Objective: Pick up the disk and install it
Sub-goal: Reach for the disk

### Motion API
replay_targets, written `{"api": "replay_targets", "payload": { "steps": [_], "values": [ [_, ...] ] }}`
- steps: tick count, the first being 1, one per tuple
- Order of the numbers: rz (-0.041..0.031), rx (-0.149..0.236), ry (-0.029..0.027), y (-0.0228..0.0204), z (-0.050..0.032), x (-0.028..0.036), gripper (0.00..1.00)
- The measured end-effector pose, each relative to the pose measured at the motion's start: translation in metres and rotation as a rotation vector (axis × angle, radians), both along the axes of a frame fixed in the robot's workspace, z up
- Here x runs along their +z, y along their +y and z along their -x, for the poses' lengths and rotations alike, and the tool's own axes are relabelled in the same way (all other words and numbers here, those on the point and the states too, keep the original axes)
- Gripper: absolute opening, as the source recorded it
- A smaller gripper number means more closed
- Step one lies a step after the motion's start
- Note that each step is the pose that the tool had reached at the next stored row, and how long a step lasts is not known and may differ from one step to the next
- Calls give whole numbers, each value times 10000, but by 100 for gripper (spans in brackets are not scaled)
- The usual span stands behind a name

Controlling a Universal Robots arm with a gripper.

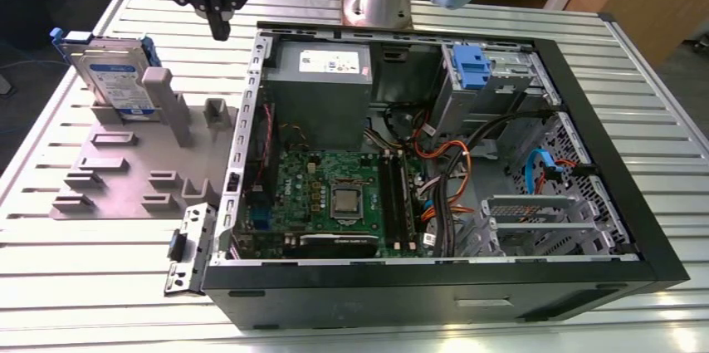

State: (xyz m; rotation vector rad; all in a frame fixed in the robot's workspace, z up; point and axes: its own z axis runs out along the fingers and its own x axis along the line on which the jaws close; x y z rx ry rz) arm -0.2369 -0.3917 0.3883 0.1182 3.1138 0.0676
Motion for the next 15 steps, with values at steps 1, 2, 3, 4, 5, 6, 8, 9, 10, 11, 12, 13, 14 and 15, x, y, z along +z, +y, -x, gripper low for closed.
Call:
{"api": "replay_targets", "payload": {
  "steps": [1,2,3,4,5,6,8,9,10,11,12,13,14,15],
  "values": [
    [0,0,0,0,0,0,11],
    [0,0,0,0,0,0,11],
    [0,0,0,0,0,0,11],
    [0,0,0,0,0,0,11],
    [0,0,0,0,0,0,11],
    [0,0,0,0,0,0,11],
    [0,-1,-1,0,3,0,11],
    [0,-2,0,0,7,0,11],
    [-1,-2,-1,0,13,0,11],
    [0,-1,0,1,21,0,11],
    [0,0,0,3,31,0,11],
    [0,-1,0,7,46,0,11],
    [0,0,0,13,65,0,11],
    [0,0,-1,21,85,-1,11]
  ]
}}
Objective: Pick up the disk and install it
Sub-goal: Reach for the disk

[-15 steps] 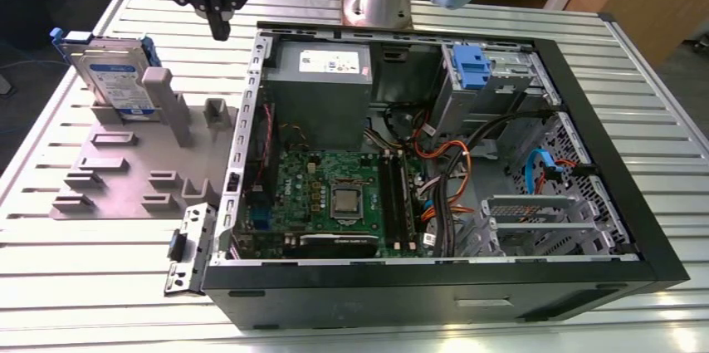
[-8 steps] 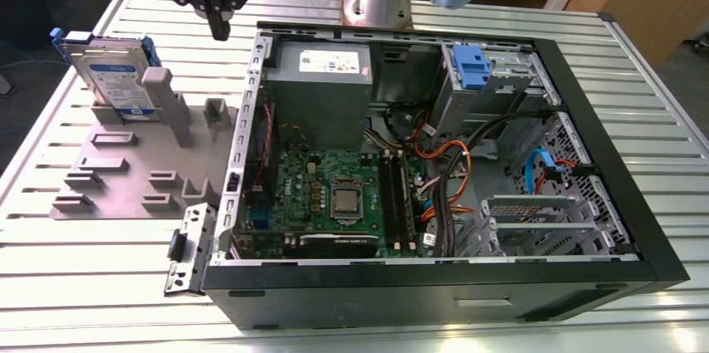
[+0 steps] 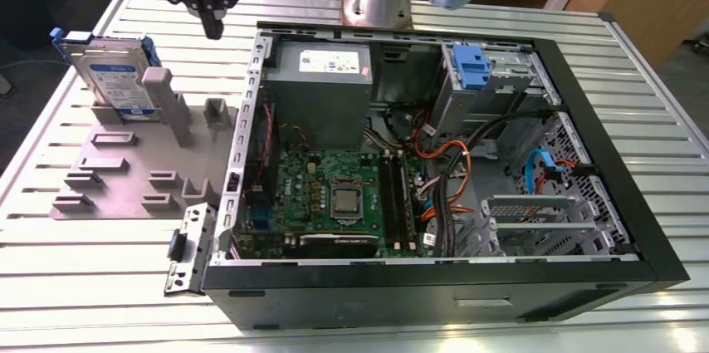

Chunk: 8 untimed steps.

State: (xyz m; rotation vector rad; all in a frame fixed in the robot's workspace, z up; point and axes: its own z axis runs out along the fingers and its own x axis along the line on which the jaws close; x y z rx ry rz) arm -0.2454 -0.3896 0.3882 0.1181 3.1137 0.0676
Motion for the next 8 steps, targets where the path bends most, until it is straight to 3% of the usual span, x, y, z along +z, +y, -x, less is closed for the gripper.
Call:
{"api": "replay_targets", "payload": {
  "steps": [8],
  "values": [
    [0,-2,0,68,210,-2,11]
  ]
}}
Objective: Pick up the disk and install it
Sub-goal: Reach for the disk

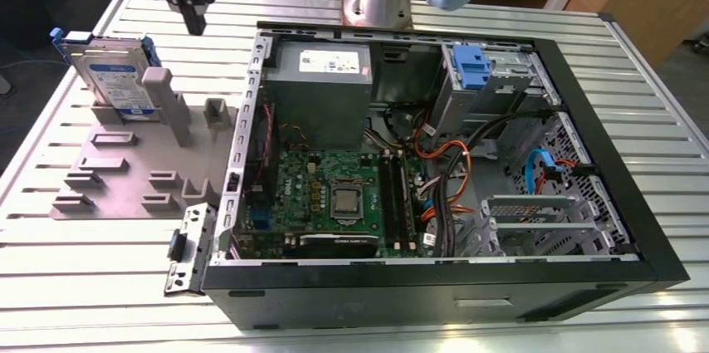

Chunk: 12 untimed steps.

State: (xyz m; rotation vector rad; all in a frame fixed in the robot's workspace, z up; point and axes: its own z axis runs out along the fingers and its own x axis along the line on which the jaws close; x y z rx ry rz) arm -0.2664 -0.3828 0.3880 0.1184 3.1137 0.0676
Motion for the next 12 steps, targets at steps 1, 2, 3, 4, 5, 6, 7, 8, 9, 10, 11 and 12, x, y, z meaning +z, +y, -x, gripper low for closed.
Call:
{"api": "replay_targets", "payload": {
  "steps": [1,2,3,4,5,6,7,8,9,10,11,12],
  "values": [
    [0,-2,1,8,29,0,11],
    [1,-2,1,14,58,0,11],
    [0,-2,1,19,87,-1,11],
    [0,-1,0,23,114,-2,11],
    [1,-1,1,26,143,-3,11],
    [1,-2,1,28,171,-3,11],
    [0,-3,1,30,197,-4,11],
    [0,-3,0,31,220,-5,11],
    [0,-3,0,32,239,-6,11],
    [0,-3,1,33,255,-6,11],
    [0,-3,0,33,267,-6,11],
    [0,-3,1,33,273,-7,11]
  ]
}}
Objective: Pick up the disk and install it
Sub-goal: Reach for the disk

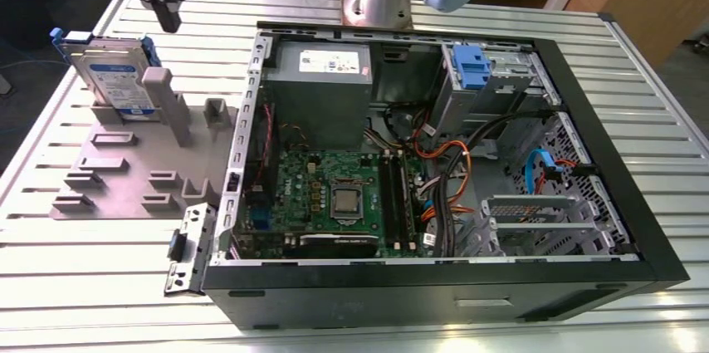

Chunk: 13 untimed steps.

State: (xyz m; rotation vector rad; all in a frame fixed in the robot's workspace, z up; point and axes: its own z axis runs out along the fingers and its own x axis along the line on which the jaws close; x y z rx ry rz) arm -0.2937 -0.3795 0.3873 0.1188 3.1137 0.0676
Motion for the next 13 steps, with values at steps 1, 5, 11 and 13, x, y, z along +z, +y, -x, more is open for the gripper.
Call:
{"api": "replay_targets", "payload": {
  "steps": [1,5,11,13],
  "values": [
    [0,0,-1,0,1,0,11],
    [0,0,0,0,3,0,11],
    [0,-1,0,0,16,0,11],
    [1,0,0,0,30,0,11]
  ]
}}
